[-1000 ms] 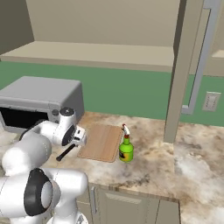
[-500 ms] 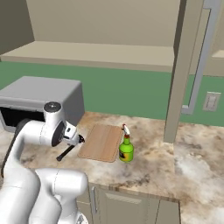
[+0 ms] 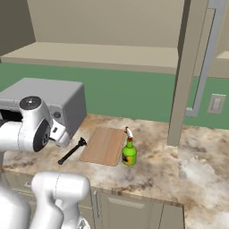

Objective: Grab the spray bottle from the cabinet, then place it next to the cutting board for sanitizing. Then grab the dish brush from the countertop next to the sink and place it next to the cutting board.

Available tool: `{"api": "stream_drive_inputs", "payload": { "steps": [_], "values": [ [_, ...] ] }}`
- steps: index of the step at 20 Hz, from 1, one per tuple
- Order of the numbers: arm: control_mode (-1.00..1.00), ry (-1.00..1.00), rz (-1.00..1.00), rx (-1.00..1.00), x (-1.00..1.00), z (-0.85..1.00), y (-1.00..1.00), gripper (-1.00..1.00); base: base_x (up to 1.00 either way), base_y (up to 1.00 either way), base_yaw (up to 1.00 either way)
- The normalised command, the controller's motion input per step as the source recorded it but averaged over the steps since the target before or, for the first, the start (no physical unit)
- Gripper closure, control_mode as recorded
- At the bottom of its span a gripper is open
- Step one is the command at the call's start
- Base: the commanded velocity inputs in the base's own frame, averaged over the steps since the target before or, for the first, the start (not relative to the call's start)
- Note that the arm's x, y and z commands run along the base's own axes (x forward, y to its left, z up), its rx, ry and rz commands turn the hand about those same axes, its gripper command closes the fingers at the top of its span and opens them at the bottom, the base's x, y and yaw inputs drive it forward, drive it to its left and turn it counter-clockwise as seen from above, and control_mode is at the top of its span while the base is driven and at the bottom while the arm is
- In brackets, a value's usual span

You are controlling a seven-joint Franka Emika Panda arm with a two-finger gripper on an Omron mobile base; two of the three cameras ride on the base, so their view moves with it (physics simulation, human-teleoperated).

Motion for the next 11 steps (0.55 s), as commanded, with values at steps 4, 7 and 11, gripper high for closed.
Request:
{"api": "stream_drive_inputs", "payload": {
  "steps": [4, 7, 11],
  "values": [
    [-1.00, 0.02, -0.06, -0.05, -0.46, 0.82, -0.17, -1.00, 0.00, 0.00, 0.00],
    [-1.00, 0.06, -0.06, -0.03, -0.40, 0.74, -0.24, -1.00, 0.00, 0.00, 0.00],
    [-1.00, 0.05, -0.04, -0.01, -0.46, 0.77, -0.22, -1.00, 0.00, 0.00, 0.00]
  ]
}}
